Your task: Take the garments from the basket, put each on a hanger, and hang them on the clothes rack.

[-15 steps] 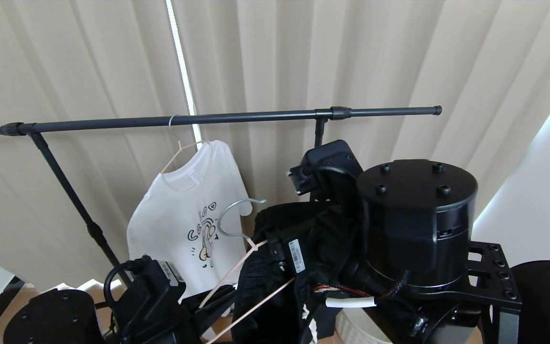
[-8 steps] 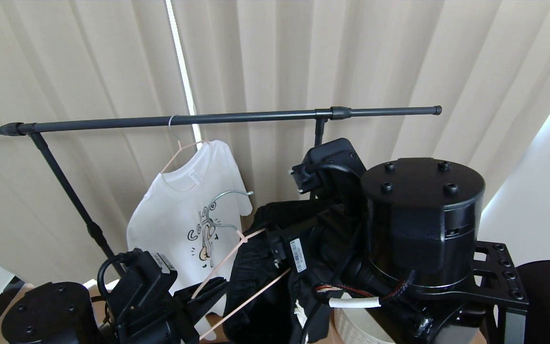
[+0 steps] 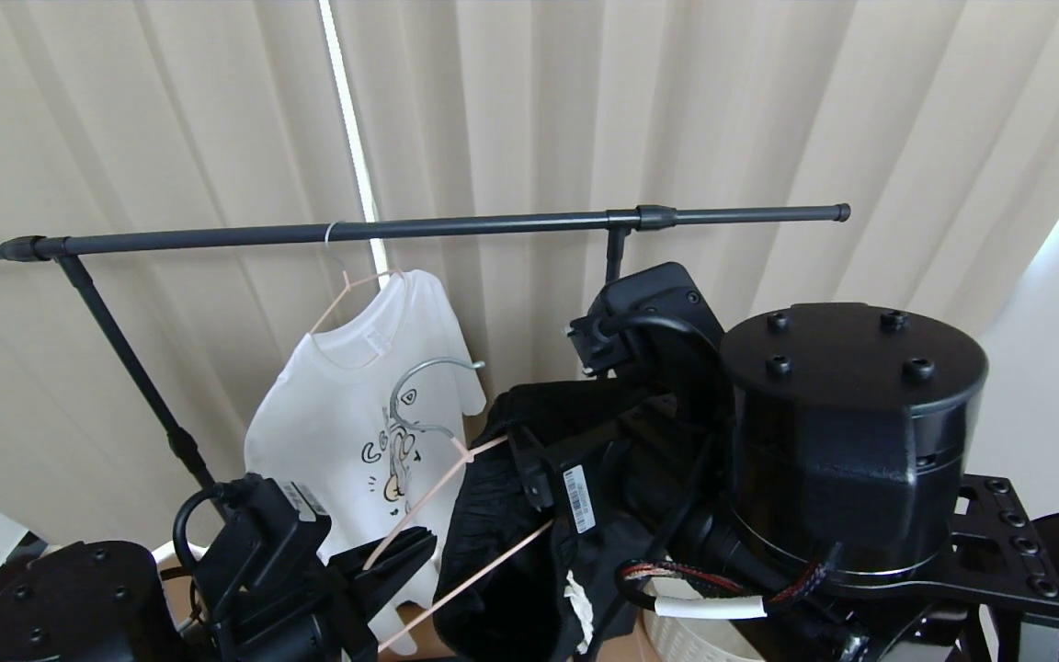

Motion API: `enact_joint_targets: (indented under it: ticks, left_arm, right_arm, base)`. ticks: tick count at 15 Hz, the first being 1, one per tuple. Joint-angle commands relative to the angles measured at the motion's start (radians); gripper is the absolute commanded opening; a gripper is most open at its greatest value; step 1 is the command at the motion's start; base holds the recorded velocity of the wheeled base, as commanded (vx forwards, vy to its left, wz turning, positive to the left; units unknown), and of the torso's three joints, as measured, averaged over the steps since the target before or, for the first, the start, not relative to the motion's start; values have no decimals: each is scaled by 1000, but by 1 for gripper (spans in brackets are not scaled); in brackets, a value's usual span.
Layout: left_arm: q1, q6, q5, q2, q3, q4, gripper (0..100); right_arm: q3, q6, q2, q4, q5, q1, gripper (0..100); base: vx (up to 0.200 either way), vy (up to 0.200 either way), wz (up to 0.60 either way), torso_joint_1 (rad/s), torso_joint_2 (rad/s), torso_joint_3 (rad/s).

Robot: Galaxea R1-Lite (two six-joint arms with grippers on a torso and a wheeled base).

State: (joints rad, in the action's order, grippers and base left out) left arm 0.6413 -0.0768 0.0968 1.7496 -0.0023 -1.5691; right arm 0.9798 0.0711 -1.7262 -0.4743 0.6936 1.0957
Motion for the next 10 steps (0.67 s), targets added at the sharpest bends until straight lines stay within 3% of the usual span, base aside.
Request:
enact_joint_targets:
  ticks: [1,10]
  left_arm:
    - [-2,0,0,-5,-1,-2,0]
    - [-11,8,0,-5,-8,-2,0]
  right_arm:
    - [0,-1,10,-1,0,4,100]
    - [-3,1,27,-1,0,12,100]
  base:
    - [0,0,0,0,0,0]
    - [0,0,0,0,0,0]
